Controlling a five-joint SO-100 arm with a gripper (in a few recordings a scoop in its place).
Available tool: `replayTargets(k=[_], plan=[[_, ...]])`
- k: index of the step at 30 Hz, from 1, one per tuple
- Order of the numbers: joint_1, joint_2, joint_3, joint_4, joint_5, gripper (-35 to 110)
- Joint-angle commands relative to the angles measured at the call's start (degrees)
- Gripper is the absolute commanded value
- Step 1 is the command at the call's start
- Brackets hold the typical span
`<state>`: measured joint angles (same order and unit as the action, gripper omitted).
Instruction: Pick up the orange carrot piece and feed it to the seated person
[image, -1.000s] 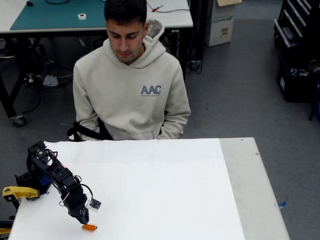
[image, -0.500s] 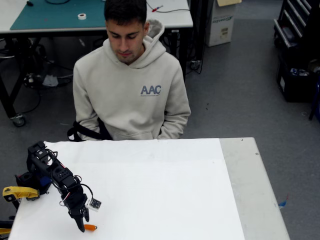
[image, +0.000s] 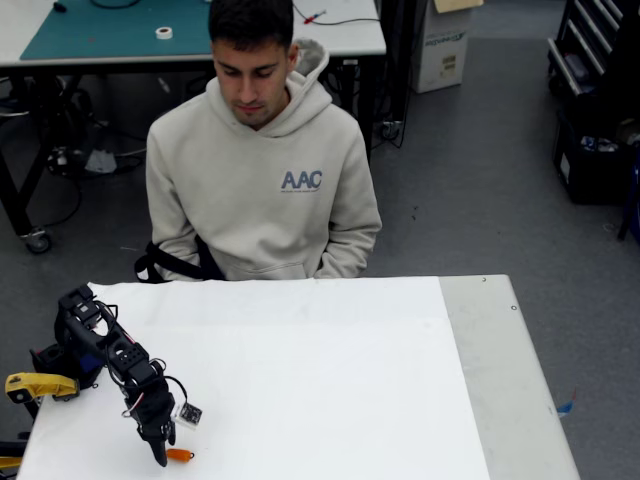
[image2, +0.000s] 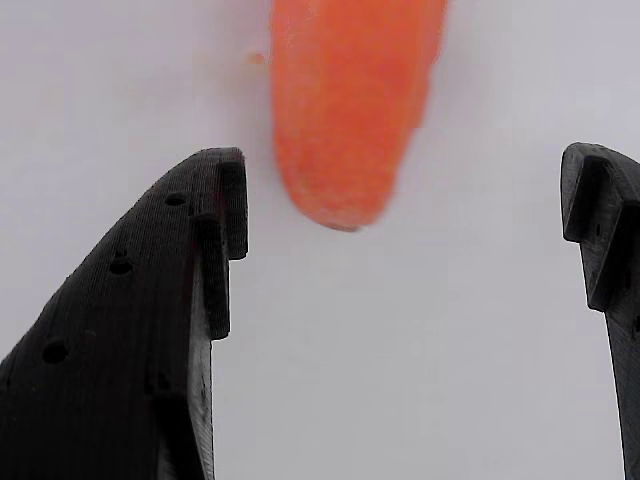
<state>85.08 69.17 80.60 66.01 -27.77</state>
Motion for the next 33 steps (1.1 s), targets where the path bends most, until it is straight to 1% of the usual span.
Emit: replayTargets(k=[1, 8, 10, 13, 18, 21, 33], plan=[[0.88, 0.62, -3.43, -0.97, -0.53, 26], [0.88, -1.58, -4.66, -0.97, -0.53, 26], [0.88, -1.58, -4.48, -0.97, -0.35, 24], [0.88, -1.14, -4.13, -0.97, -0.44, 16], [0.88, -1.14, -3.69, -0.97, -0.53, -5], [0.88, -1.14, -4.04, -0.97, -0.18, -1], [0.88, -0.88, -4.66, -0.79, -0.35, -3]])
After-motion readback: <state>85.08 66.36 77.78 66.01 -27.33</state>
